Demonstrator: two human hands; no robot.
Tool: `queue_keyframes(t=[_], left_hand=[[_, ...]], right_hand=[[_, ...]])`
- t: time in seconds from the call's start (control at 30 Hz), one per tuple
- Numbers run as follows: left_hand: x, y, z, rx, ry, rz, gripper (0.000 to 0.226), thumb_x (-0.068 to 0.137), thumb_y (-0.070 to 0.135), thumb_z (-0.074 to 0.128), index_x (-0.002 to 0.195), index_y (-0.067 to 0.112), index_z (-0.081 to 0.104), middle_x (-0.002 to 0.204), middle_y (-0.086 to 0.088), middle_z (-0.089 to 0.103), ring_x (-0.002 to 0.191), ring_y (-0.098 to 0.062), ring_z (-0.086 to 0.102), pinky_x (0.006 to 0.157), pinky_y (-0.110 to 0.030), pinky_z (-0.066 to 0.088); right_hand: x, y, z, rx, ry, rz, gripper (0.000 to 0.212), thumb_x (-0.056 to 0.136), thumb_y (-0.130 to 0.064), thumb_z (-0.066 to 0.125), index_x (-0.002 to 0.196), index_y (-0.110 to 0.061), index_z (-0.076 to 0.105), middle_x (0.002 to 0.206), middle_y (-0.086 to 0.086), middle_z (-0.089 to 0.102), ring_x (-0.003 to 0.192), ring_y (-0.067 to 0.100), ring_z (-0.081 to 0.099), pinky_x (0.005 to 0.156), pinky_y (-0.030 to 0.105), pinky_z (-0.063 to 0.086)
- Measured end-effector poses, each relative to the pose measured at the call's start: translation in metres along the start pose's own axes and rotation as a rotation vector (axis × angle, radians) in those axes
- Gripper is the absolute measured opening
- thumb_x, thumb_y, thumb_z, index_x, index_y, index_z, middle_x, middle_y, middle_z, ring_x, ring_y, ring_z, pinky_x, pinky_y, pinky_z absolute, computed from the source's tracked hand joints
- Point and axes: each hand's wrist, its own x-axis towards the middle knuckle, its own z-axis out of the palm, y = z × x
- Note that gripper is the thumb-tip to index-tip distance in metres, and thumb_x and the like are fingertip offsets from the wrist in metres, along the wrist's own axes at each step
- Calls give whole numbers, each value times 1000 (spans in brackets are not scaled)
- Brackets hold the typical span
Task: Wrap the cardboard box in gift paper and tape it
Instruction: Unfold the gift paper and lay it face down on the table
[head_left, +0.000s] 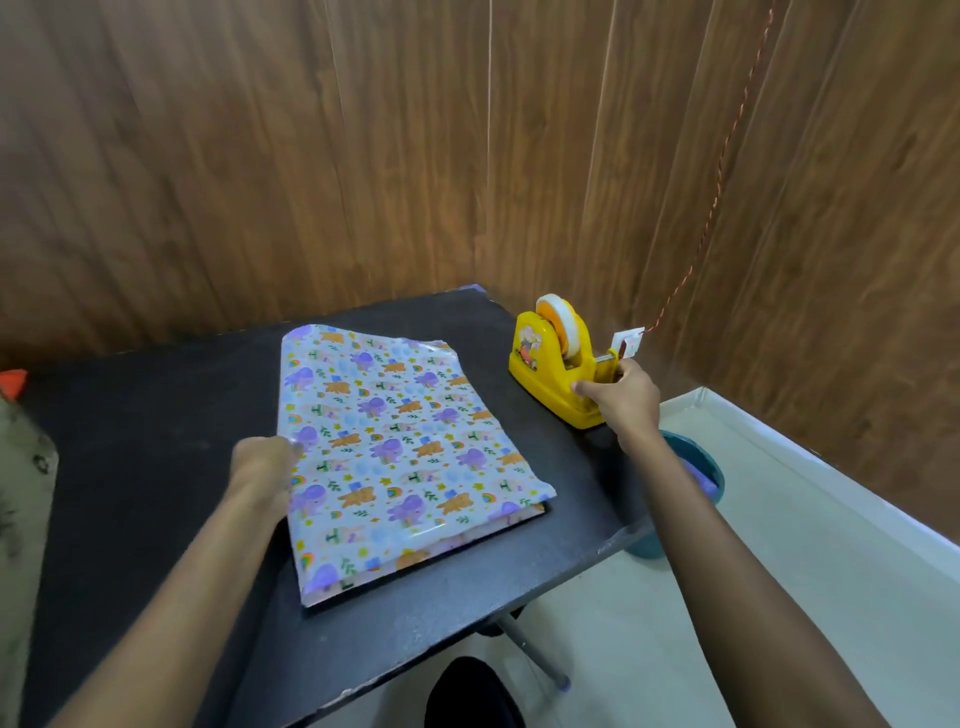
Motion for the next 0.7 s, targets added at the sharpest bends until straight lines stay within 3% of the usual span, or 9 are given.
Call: queue_keyframes(t=[0.07,0.13,0.2,0.27,0.33,0.4,0.5,0.6,0.7], left_hand=[[2,-1,-9,95,47,20,13,92,3,53,81,-3,51,86,-19,57,54,-25,45,31,-17,41],[0,-3,-7,442,109,128,31,90,17,60,111,-2,48,125,-22,47,89,-37,54,63,-32,55],[-16,-4,-2,810,108,327,73,85,37,64,140,5,28,144,-14,24,127,-37,32,97,-47,40],[-38,-9,8,961,-87,564,84,83,50,62,146,11,21,151,-9,16,138,-28,17,109,-43,26],[-58,-20,21,972,-465,759,78,84,47,62,146,15,27,153,-4,20,142,-19,12,114,-32,16],[-72,-34,29,1096,-656,912,75,85,47,61,146,18,28,155,0,20,144,-13,7,115,-28,13],[-71,-44,31,1261,-547,1108,56,91,44,52,138,19,39,147,1,36,140,-13,24,106,-30,31],[-77,-43,21,1242,-322,1242,27,96,32,38,109,14,53,112,-2,60,106,-24,55,74,-33,41],[-76,-38,6,1007,-134,1332,48,89,40,20,95,8,56,84,-10,65,76,-33,60,61,-35,42]], right_hand=[[-3,-2,-1,29,-15,33,47,73,-31,79,108,-10,56,108,9,62,96,25,58,79,38,50],[-9,-3,-2,101,-33,79,55,74,-28,79,118,-9,52,116,9,60,102,25,57,82,36,48],[-20,-4,0,152,-19,103,61,75,-26,78,124,-6,47,118,7,57,106,24,55,85,36,46],[-34,-1,6,80,31,107,64,77,-26,76,127,-2,44,127,9,51,116,28,50,93,39,44],[-52,1,14,-41,43,110,64,80,-28,72,130,1,43,136,17,43,127,35,40,99,41,39],[-68,-1,23,-105,-49,122,47,83,-31,66,117,-3,51,127,17,46,119,36,44,91,39,42],[-84,-7,33,-43,-218,152,26,85,-27,58,69,-12,43,82,12,50,73,27,47,62,32,38],[-93,-18,37,187,-251,166,18,90,-19,52,77,-6,49,77,14,52,59,25,46,54,30,37],[-102,-41,33,490,-148,64,23,97,-23,44,81,-8,50,69,10,57,52,17,50,49,26,38]])
